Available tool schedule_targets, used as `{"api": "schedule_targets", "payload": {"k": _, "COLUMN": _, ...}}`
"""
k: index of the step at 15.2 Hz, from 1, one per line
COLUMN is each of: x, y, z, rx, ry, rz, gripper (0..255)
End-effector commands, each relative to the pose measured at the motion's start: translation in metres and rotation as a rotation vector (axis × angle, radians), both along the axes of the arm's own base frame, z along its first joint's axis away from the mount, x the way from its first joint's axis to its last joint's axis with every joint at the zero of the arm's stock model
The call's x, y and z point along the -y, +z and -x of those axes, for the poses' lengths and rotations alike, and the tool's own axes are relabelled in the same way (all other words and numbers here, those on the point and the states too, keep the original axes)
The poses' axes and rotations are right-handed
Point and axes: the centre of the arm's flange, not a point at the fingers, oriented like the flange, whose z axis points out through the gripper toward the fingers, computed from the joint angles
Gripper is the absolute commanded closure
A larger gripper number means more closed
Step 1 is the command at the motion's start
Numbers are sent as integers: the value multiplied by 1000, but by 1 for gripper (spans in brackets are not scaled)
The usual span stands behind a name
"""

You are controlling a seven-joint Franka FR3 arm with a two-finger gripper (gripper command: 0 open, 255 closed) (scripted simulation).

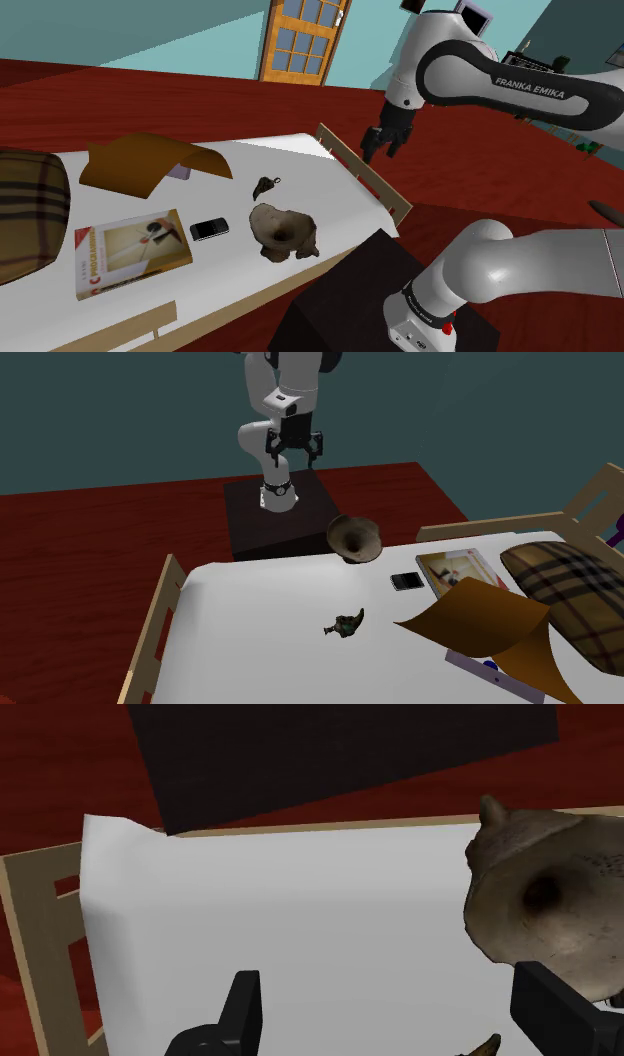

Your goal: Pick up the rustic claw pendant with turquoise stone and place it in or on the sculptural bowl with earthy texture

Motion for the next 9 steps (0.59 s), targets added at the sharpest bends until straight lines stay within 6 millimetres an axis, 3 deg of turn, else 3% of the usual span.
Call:
{"api": "schedule_targets", "payload": {"k": 1, "x": -6, "y": -20, "z": -13, "rx": 17, "ry": -30, "rz": -3, "gripper": 0}}
{"api": "schedule_targets", "payload": {"k": 9, "x": -26, "y": -96, "z": -76, "rx": 70, "ry": -145, "rz": -14, "gripper": 0}}
